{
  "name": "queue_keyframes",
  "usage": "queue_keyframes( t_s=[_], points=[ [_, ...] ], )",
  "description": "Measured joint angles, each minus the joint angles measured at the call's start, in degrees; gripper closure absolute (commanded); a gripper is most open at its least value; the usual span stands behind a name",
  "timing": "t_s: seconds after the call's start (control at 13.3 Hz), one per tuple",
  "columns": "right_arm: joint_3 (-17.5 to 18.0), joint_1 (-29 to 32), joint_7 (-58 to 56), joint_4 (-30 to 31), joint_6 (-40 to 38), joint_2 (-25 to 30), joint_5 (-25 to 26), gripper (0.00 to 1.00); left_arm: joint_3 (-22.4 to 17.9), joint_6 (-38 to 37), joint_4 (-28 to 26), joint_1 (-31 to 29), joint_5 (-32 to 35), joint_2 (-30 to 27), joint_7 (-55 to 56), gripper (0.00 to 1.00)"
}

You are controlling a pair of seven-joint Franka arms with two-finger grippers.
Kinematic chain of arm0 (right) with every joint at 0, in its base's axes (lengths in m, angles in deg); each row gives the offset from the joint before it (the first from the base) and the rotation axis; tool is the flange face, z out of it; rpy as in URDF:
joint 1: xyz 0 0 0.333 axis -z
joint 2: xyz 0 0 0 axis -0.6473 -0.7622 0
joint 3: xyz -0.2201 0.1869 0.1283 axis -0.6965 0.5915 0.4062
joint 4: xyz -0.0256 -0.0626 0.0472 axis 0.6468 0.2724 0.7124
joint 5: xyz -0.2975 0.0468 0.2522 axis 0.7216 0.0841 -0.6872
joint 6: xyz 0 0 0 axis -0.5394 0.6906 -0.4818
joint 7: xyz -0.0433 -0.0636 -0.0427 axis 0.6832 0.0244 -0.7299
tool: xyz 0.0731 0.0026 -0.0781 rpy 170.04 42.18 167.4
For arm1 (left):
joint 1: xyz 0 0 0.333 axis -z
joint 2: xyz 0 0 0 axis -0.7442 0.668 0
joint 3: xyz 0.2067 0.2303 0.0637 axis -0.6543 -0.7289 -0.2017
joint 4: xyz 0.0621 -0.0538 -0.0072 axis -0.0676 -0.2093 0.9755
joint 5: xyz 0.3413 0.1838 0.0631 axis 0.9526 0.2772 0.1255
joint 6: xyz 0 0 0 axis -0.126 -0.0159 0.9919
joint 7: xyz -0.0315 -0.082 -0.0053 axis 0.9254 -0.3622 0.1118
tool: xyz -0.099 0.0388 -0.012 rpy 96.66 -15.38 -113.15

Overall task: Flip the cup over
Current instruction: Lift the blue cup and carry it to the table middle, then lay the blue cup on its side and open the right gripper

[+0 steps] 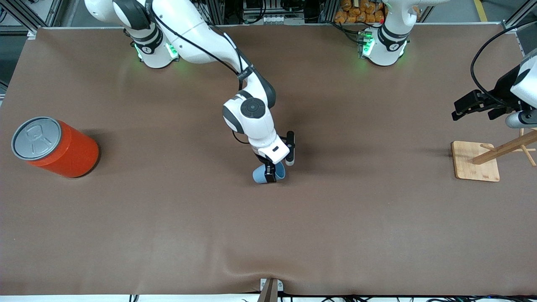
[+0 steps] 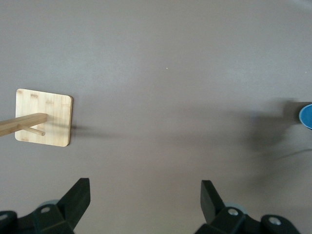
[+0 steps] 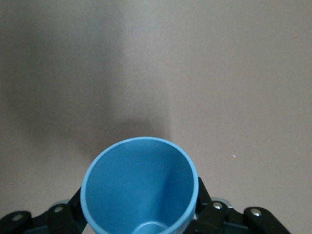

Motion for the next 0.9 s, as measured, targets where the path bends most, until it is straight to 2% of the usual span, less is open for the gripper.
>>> queue_keyframes(
  t_s=[0.08, 0.9],
  points=[
    [-0.01, -0.08, 0.00, -0.68, -0.01, -0.43, 0.19, 0.00, -0.01, 0.00, -0.01, -0.01, -0.09, 0.01, 0.00, 0.00],
    [-0.45, -1.44, -0.01, -2.13, -0.03, -2.37, 0.63, 0.00, -0.02, 0.00, -0.01, -0.02, -0.60, 0.47, 0.00, 0.00]
  ],
)
